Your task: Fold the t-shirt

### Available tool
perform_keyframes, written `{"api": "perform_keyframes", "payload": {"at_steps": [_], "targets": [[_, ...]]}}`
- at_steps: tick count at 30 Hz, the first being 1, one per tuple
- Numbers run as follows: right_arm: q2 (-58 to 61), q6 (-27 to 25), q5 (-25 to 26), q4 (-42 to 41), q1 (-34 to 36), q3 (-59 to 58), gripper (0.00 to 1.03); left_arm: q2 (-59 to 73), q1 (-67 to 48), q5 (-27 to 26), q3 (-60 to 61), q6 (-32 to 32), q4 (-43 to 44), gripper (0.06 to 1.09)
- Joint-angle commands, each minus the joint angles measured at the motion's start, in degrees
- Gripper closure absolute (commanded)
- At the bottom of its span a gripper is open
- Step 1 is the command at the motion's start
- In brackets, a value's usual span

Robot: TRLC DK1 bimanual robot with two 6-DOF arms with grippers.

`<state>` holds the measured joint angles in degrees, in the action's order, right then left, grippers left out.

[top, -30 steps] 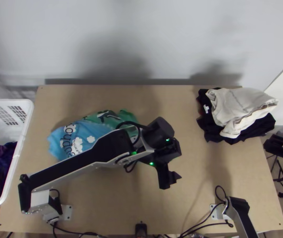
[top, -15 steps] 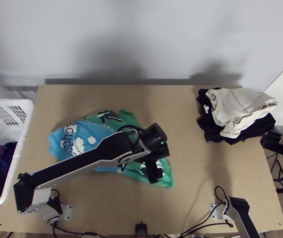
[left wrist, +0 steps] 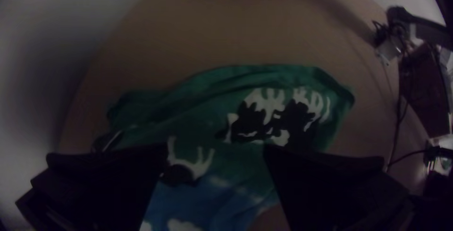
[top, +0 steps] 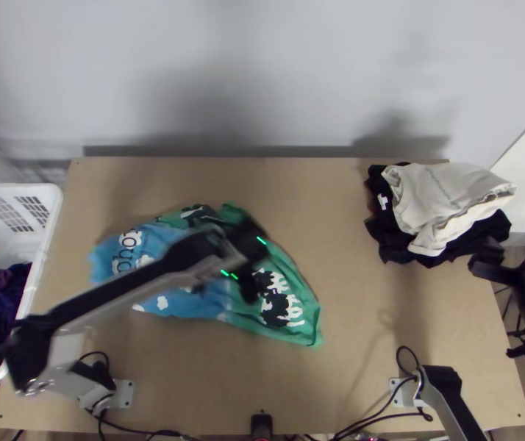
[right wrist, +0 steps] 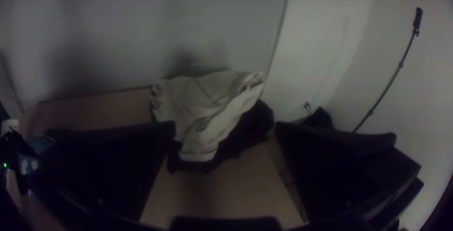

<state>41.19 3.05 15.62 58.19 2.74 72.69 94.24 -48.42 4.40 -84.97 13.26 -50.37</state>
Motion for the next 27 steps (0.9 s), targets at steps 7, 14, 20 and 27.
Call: {"api": "perform_keyframes", "payload": {"at_steps": [7,14,20,27], "targets": [[10.40,0.55,-11.05,5.53,-15.31,-0.09,0.05,-12.59,38.76,-1.06,11.14,10.56,-2.63,0.11],[24.64,0.55,-22.65,11.06,-27.26,3.25,0.05,-9.95,54.05,-3.09,13.07,20.85,-4.12,0.11],[33.61,0.20,-25.64,11.50,-34.30,6.33,0.05,-7.14,60.90,-3.61,13.34,25.42,-4.39,0.11],[36.59,0.29,-25.64,11.50,-36.05,10.99,0.05,-3.18,64.68,-4.32,13.78,29.90,-3.51,0.11]]}}
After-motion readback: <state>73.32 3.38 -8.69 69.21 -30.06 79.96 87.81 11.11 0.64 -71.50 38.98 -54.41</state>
